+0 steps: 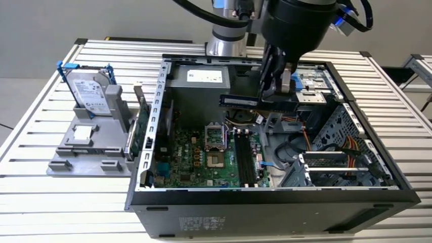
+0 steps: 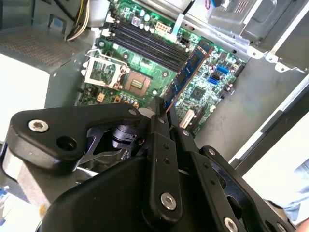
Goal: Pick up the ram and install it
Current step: 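Pick up the ram and move it above insertion slot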
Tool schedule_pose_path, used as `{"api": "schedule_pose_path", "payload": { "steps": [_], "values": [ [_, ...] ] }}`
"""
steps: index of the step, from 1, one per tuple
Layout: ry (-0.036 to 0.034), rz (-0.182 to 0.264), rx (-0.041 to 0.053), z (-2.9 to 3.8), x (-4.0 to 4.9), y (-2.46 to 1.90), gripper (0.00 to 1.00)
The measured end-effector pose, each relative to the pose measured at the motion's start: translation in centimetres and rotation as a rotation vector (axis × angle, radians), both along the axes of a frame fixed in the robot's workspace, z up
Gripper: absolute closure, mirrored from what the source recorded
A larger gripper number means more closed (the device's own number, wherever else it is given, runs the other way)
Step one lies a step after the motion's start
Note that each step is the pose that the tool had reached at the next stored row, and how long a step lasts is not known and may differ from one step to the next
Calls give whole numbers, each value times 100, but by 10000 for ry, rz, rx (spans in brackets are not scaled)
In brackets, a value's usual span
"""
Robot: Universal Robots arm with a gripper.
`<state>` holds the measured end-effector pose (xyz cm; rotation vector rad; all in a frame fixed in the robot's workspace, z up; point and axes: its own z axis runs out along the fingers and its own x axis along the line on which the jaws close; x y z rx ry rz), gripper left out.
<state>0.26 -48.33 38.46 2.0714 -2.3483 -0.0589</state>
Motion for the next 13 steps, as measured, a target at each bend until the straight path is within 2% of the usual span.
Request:
{"api": "schedule_pose_path", "payload": {
  "steps": [7, 13],
  "values": [
    [0, -169, 1, 0, 96, 0, 100],
    [0, -219, 1, 0, 121, 1, 100]
  ]
}}
